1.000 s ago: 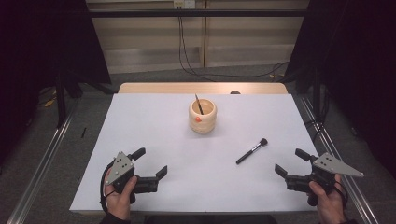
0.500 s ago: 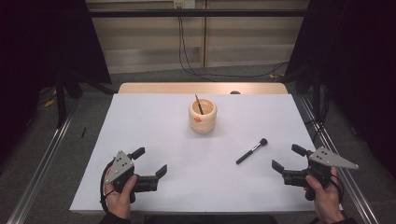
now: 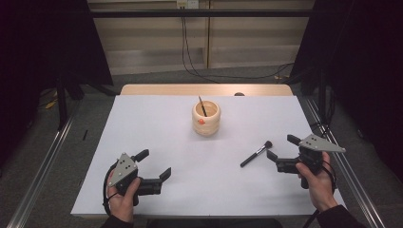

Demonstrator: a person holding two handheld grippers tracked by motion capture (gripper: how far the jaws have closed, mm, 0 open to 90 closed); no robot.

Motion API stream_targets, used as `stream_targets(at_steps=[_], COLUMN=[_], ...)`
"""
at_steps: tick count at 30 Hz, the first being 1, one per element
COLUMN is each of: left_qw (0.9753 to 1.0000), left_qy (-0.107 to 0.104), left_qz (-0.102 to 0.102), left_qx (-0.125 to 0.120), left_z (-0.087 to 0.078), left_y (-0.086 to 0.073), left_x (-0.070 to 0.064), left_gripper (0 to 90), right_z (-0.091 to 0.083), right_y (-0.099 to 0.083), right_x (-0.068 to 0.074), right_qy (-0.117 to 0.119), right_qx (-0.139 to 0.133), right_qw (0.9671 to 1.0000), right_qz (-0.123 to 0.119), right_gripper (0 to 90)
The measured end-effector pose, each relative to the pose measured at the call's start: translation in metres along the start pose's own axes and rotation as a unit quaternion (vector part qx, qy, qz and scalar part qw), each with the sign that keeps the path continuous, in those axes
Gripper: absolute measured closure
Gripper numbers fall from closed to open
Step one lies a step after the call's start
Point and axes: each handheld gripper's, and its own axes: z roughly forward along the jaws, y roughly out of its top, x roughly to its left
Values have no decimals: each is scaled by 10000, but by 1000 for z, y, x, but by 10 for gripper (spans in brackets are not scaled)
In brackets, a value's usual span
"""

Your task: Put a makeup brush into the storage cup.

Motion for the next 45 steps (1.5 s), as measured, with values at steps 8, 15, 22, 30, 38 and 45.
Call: stream_targets(at_steps=[8, 15, 22, 30, 38, 45], left_qw=[10000, 10000, 9999, 9999, 10000, 9999], left_qy=[-10, -11, 4, 12, 28, -16], left_qz=[31, 58, 97, 69, 40, 77], left_qx=[24, 42, 60, 78, 84, 107], left_z=[0, 0, 0, 1, 1, 3], left_y=[0, 0, 0, 0, -1, -1], left_x=[0, 0, 0, 0, 1, 0], left_gripper=[12, 11, 12, 12, 12, 13], right_z=[15, 24, 31, 38, 42, 52], right_y=[12, 22, 31, 40, 40, 46], right_x=[-3, -8, -12, -15, -19, -22], right_qy=[-91, -85, -43, 26, -21, -20], right_qx=[-29, -102, -280, -352, -17, 475], right_qw=[9999, 9999, 9996, 9994, 10000, 9987], right_qz=[-51, -46, -58, -28, 33, 199], right_gripper=[64, 82, 103, 79, 57, 70])
